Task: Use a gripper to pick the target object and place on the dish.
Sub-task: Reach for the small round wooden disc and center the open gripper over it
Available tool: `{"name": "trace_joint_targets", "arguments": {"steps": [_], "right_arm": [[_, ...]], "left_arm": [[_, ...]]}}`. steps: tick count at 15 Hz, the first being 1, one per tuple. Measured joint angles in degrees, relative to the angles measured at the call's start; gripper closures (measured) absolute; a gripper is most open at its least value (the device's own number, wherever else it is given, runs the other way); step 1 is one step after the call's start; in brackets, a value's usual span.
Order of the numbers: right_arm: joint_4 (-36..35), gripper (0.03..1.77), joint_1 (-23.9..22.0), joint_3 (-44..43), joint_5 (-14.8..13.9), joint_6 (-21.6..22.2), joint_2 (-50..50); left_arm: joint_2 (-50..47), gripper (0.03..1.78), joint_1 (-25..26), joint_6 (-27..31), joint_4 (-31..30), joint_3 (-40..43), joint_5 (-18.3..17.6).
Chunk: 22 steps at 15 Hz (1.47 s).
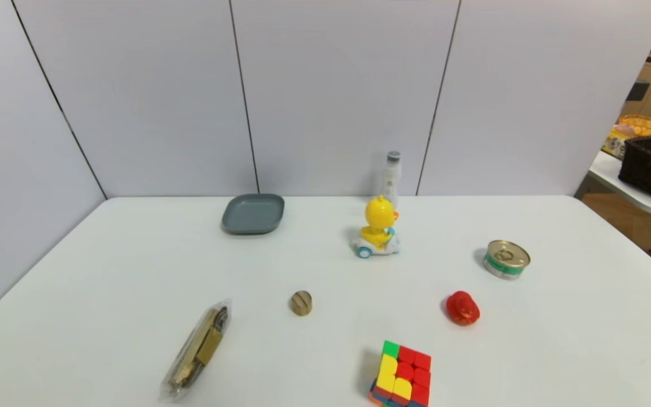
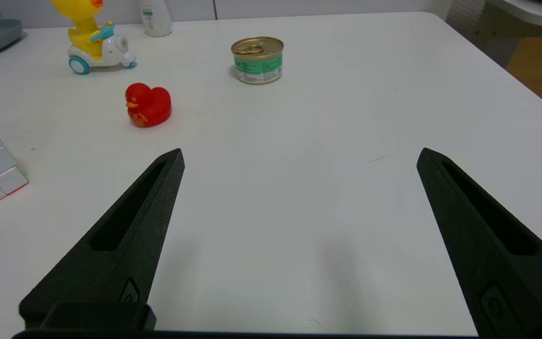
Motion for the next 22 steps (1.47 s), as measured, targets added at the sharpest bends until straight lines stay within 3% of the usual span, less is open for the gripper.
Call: {"name": "trace_joint_targets", "arguments": {"steps": [18, 22], "right_arm": [[0.0, 0.09, 0.0, 0.0, -0.02, 0.04, 0.0], [0.0, 0.09, 0.0, 0.0, 0.0, 0.04, 0.0]], "left_arm": [[0.0, 0.12, 0.0, -4.08, -0.02, 0.0, 0.46], [0.3, 0.12, 0.0, -2.66, -2.84, -2.32, 0.2]]}}
